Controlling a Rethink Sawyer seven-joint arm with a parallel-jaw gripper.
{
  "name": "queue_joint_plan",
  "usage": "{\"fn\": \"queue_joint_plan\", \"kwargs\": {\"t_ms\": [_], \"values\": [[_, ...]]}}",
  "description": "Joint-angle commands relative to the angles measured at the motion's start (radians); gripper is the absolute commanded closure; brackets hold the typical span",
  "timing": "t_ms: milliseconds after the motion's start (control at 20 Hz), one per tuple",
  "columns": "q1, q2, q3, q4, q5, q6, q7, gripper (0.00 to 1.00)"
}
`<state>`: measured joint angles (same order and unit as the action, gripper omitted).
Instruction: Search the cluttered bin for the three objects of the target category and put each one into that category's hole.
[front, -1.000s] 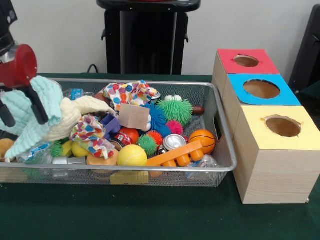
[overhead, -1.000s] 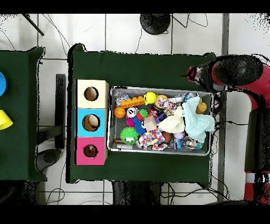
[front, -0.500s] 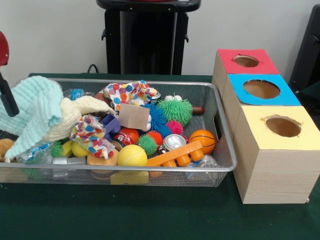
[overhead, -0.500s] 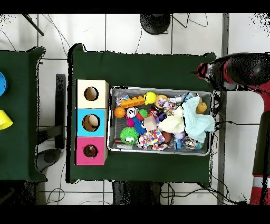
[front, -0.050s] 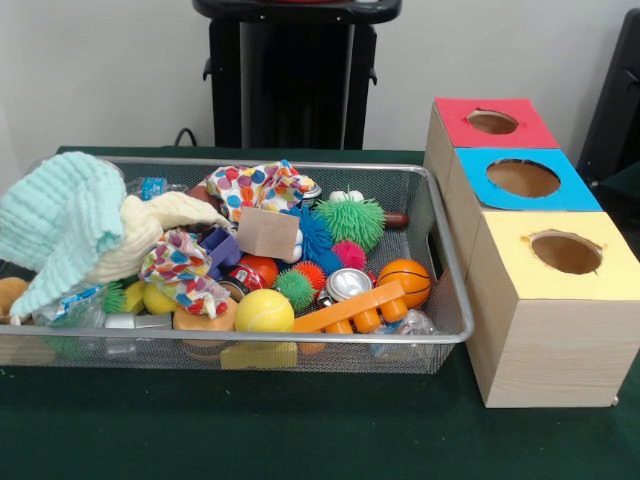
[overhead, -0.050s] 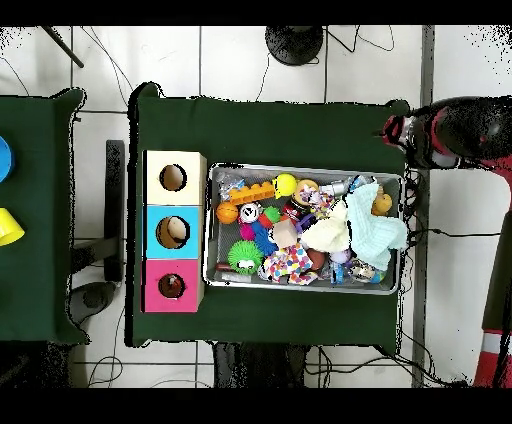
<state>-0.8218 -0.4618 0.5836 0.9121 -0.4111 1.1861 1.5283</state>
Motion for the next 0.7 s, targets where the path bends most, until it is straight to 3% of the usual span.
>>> {"fn": "queue_joint_plan", "kwargs": {"t_ms": [50,500,700], "values": [[0.022,0.004,-0.006,0.005,-0.085,0.022,-0.277,0.00],[0.030,-0.062,-0.017,0.097,-0.109,-0.043,-0.233,0.00],[0.053,-0.067,-0.022,0.096,-0.111,-0.041,-0.198,0.00]]}}
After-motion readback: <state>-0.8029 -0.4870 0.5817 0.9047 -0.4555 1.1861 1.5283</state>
